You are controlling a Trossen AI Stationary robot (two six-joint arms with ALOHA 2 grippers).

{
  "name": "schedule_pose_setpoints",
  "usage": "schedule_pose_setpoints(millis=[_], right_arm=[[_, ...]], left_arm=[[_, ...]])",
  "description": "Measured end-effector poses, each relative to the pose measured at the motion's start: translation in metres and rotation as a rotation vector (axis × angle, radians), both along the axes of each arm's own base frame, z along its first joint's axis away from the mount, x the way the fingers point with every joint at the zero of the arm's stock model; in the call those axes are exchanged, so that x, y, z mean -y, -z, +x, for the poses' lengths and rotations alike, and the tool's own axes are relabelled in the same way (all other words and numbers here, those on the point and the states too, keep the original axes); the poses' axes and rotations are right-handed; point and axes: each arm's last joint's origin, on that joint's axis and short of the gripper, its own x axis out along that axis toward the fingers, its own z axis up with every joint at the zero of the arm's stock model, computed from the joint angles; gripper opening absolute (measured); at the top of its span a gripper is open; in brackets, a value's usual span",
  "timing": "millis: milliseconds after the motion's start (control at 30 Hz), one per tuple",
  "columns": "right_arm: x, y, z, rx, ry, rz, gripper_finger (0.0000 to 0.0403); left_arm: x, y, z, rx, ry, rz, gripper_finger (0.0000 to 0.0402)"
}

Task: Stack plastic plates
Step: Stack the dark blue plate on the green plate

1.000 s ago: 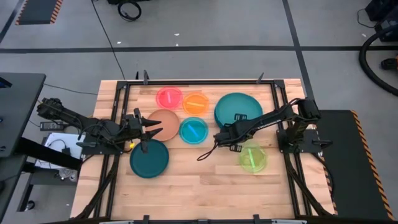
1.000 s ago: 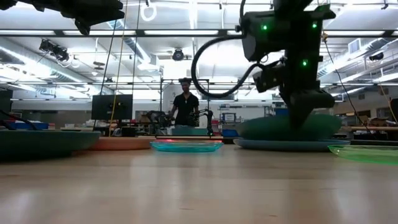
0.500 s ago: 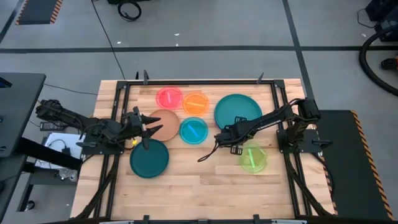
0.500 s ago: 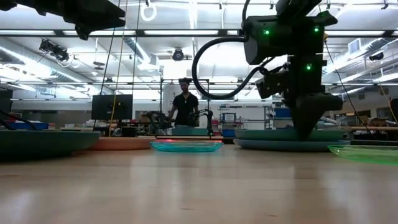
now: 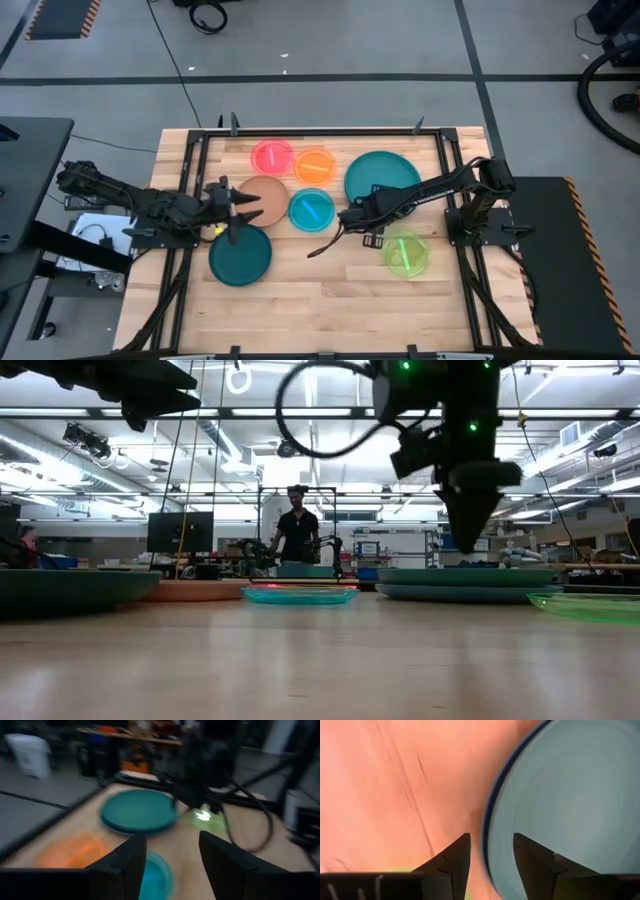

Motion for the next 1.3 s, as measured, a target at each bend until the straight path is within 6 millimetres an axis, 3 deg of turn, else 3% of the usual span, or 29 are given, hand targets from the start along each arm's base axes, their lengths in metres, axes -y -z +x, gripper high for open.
schedule_pose_setpoints(millis=[200, 533, 767, 967, 1300], right_arm=[[-0.013, -0.002, 0.005, 0.07, 0.072, 0.096, 0.0159], [-0.055, -0.009, 0.028, 0.377, -0.156, 0.088, 0.0155], [-0.052, -0.012, 0.048, 0.521, -0.268, 0.088, 0.0144], [-0.046, 0.002, 0.074, 0.55, -0.339, 0.127, 0.0143], [-0.062, 0.002, 0.123, 0.559, -0.514, 0.113, 0.0143]], left_arm=[[-0.002, 0.001, 0.001, -0.001, 0.007, -0.03, 0.0188], [-0.013, 0.013, -0.001, -0.098, -0.092, -0.13, 0.0188], [-0.012, 0.018, -0.002, -0.129, -0.089, -0.21, 0.0187], [-0.006, 0.021, -0.006, -0.17, -0.018, -0.268, 0.0187], [0.002, 0.02, -0.02, -0.189, 0.062, -0.292, 0.0187]])
